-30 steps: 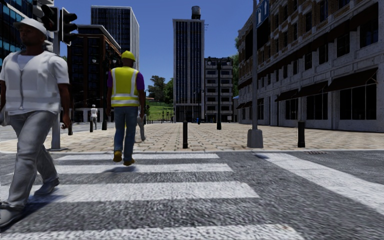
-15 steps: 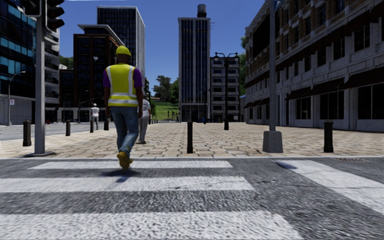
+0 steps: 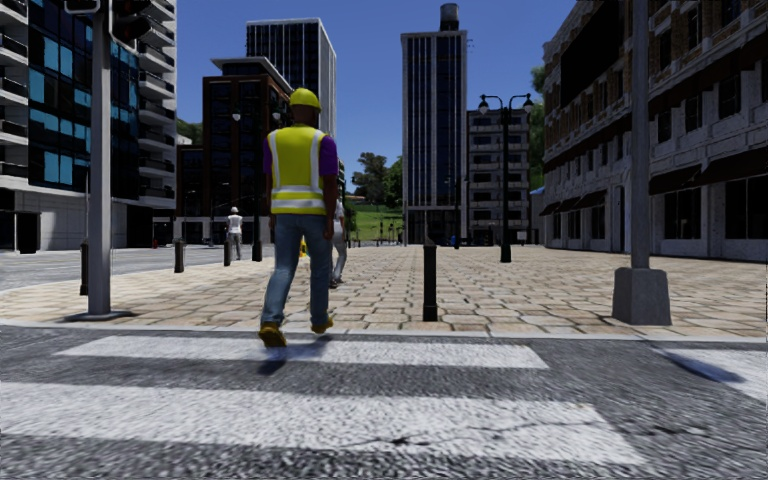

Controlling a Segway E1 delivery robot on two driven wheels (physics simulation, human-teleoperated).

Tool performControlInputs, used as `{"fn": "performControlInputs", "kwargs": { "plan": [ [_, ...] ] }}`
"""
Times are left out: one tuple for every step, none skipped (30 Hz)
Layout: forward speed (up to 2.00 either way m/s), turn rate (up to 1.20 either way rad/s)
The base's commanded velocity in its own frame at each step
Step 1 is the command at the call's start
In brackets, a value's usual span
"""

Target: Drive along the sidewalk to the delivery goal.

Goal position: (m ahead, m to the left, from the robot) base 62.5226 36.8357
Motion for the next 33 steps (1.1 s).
{"fn": "performControlInputs", "kwargs": {
  "plan": [
    [1.49, 0.37],
    [1.49, 0.37],
    [1.49, 0.37],
    [1.49, 0.37],
    [1.48, 0.37],
    [1.47, 0.37],
    [1.42, 0.37],
    [1.42, 0.37],
    [1.30, 0.37],
    [1.25, 0.37],
    [1.23, 0.37],
    [1.23, 0.37],
    [1.23, 0.33],
    [1.23, 0.29],
    [1.23, 0.28],
    [1.23, 0.28],
    [1.23, 0.28],
    [1.23, 0.28],
    [1.22, 0.28],
    [1.22, 0.28],
    [1.22, 0.22],
    [1.22, 0.22],
    [1.22, 0.00],
    [1.22, 0.00],
    [1.22, 0.00],
    [1.22, 0.00],
    [1.22, 0.00],
    [1.22, 0.00],
    [1.22, 0.00],
    [1.22, 0.00],
    [1.22, 0.00],
    [1.22, 0.00],
    [1.22, 0.00]
  ]
}}
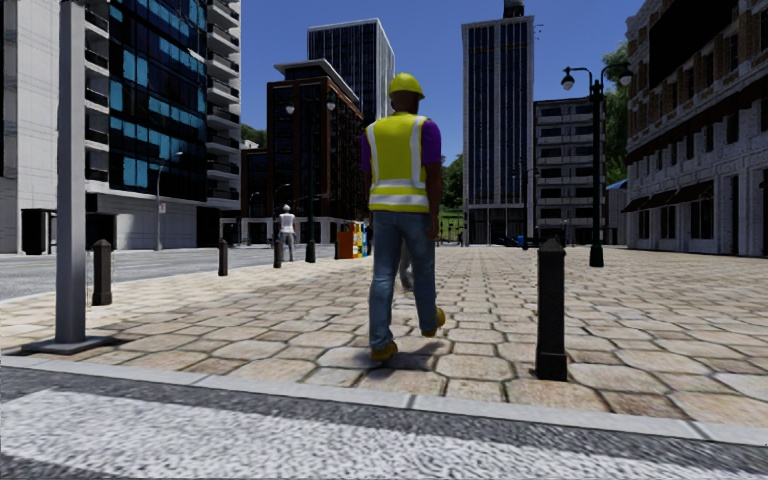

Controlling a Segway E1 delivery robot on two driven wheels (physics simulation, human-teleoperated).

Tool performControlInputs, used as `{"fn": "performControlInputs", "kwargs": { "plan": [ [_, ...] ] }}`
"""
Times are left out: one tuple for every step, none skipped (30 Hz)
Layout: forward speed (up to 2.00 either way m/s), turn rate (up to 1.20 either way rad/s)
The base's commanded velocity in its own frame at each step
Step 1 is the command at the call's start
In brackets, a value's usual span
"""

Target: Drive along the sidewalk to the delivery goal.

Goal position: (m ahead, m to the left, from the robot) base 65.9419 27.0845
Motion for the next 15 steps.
{"fn": "performControlInputs", "kwargs": {
  "plan": [
    [1.22, 0.00],
    [1.22, 0.00],
    [1.22, 0.00],
    [1.22, 0.00],
    [1.22, 0.00],
    [1.22, 0.00],
    [1.22, 0.00],
    [1.21, 0.00],
    [1.21, 0.00],
    [1.21, 0.00],
    [1.21, 0.00],
    [1.21, 0.00],
    [1.21, 0.00],
    [1.21, 0.00],
    [1.21, 0.00]
  ]
}}
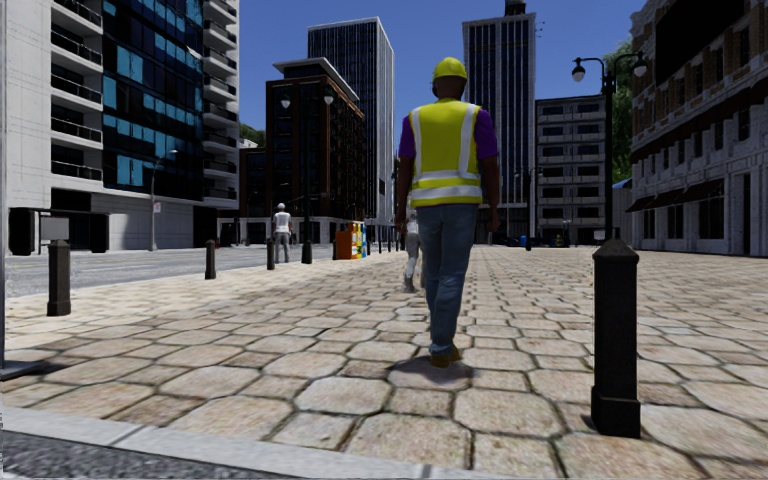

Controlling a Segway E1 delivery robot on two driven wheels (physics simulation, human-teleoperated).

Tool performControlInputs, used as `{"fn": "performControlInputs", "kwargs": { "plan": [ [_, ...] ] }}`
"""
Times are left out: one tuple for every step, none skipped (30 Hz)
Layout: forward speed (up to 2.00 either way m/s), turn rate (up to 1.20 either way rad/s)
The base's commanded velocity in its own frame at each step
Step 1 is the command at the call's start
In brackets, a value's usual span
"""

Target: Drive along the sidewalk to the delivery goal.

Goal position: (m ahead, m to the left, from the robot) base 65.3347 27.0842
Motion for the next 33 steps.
{"fn": "performControlInputs", "kwargs": {
  "plan": [
    [1.21, 0.00],
    [1.21, 0.00],
    [1.21, 0.00],
    [1.21, 0.00],
    [1.21, 0.00],
    [1.21, 0.00],
    [1.21, 0.00],
    [1.21, 0.00],
    [1.21, 0.00],
    [1.21, 0.00],
    [1.21, 0.00],
    [1.21, 0.00],
    [1.21, 0.00],
    [1.21, 0.00],
    [1.21, 0.00],
    [1.21, 0.00],
    [1.21, 0.00],
    [1.21, 0.00],
    [1.21, 0.00],
    [1.21, 0.00],
    [1.21, 0.00],
    [1.21, 0.00],
    [1.17, 0.00],
    [1.11, 0.00],
    [1.11, 0.00],
    [1.09, 0.00],
    [1.08, 0.00],
    [1.08, 0.00],
    [1.08, 0.00],
    [1.08, 0.00],
    [1.08, 0.00],
    [1.08, 0.00],
    [1.08, 0.00]
  ]
}}
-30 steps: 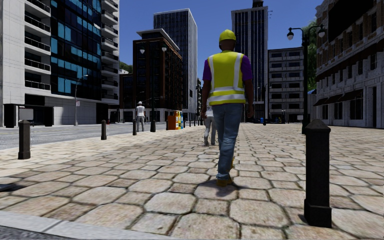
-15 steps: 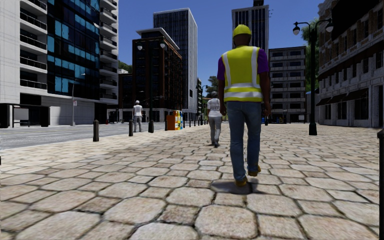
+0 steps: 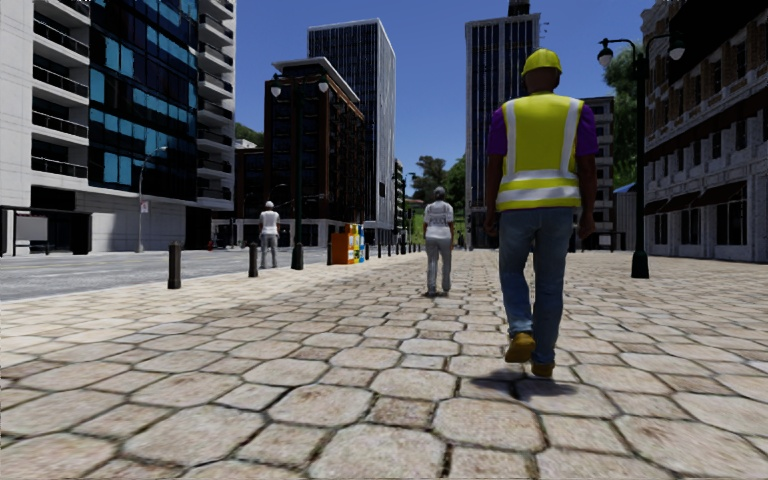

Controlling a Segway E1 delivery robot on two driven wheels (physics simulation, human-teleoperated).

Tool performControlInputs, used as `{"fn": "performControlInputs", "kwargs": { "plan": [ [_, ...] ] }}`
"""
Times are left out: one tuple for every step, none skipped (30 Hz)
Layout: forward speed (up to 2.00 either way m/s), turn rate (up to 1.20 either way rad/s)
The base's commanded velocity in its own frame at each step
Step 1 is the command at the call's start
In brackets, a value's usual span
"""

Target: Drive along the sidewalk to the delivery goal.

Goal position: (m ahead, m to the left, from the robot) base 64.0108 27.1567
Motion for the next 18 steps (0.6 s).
{"fn": "performControlInputs", "kwargs": {
  "plan": [
    [1.08, 0.00],
    [1.08, 0.11],
    [1.08, 0.23],
    [1.08, 0.28],
    [1.08, 0.29],
    [1.08, 0.29],
    [1.08, 0.27],
    [1.08, 0.21],
    [1.08, 0.15],
    [1.08, 0.15],
    [1.08, 0.08],
    [1.08, 0.05],
    [1.08, 0.04],
    [1.08, 0.04],
    [1.08, 0.03],
    [1.08, 0.03],
    [1.08, 0.03],
    [1.08, 0.03]
  ]
}}
